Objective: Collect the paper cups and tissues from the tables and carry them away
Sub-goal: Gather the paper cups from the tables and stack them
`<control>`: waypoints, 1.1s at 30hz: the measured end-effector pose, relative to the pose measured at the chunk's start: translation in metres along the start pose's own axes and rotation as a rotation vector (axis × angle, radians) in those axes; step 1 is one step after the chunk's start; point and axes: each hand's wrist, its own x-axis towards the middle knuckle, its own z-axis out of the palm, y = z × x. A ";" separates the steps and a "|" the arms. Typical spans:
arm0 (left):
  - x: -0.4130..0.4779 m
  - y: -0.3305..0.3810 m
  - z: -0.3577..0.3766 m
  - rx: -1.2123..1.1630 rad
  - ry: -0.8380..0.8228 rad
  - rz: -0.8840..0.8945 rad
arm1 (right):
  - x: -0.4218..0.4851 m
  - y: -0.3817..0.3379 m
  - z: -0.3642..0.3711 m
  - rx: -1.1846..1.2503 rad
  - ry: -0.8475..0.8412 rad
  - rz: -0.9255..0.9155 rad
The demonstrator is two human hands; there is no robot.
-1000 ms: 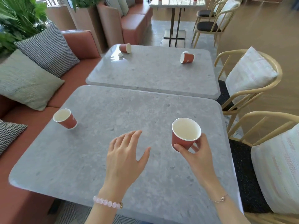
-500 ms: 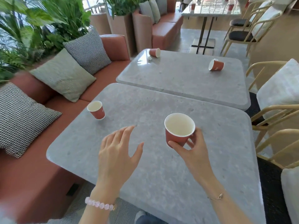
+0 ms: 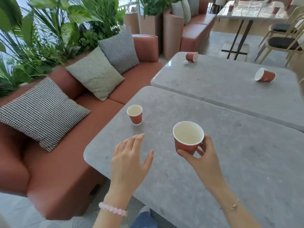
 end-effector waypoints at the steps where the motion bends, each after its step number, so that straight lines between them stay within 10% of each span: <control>1: 0.006 -0.013 -0.001 -0.003 -0.001 0.003 | 0.004 -0.001 0.013 -0.003 0.001 0.001; 19: 0.093 -0.167 0.053 -0.266 -0.175 0.008 | 0.069 0.013 0.159 -0.055 0.160 0.127; 33: 0.135 -0.203 0.159 -0.637 -0.339 -0.417 | 0.084 0.019 0.159 -0.093 0.244 0.249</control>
